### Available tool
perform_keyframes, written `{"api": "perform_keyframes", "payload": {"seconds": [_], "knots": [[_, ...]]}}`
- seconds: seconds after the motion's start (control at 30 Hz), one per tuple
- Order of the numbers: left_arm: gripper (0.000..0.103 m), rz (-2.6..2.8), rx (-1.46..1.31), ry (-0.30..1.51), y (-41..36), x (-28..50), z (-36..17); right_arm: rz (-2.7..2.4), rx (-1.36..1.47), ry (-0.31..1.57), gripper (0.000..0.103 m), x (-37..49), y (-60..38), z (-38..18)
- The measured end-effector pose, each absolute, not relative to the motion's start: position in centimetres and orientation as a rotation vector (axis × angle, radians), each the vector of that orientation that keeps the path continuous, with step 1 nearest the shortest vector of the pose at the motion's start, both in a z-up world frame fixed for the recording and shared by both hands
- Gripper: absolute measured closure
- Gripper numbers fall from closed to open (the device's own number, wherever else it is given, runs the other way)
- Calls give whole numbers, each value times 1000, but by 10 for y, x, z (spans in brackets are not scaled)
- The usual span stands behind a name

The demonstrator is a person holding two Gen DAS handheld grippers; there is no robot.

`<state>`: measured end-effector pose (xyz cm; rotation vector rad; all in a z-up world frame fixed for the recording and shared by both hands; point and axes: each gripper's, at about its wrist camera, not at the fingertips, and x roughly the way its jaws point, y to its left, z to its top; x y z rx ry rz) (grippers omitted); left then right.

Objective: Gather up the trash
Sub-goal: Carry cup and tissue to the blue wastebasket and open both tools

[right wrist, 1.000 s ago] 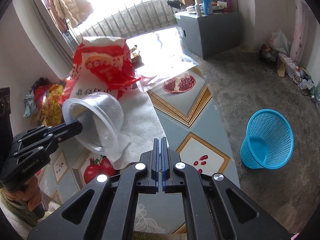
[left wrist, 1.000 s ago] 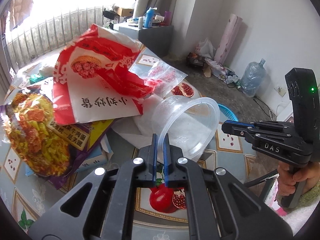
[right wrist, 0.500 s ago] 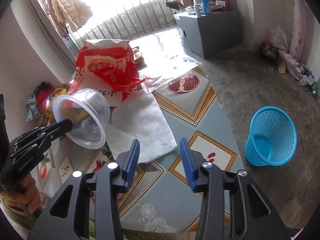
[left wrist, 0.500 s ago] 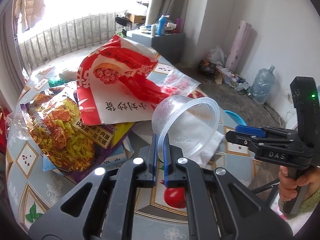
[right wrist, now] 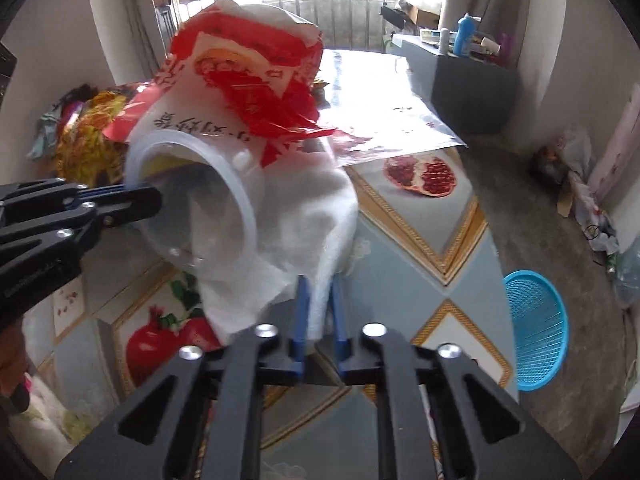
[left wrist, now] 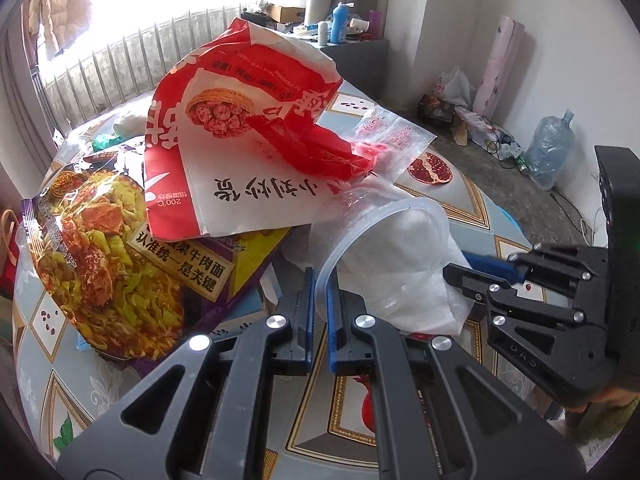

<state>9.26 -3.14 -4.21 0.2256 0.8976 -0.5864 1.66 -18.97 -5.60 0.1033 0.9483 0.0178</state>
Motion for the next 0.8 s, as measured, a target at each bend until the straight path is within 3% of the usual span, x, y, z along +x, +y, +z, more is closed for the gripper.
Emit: {"api": "perform_keyframes", "payload": {"seconds": [0.57,0.8], "knots": [[100,-679,171,758,-28,53,32,46,391,712,100,-62,-242,20],[100,-812,192,727,-77,46,59,-95,457,575,100,-103,-299,45]]}}
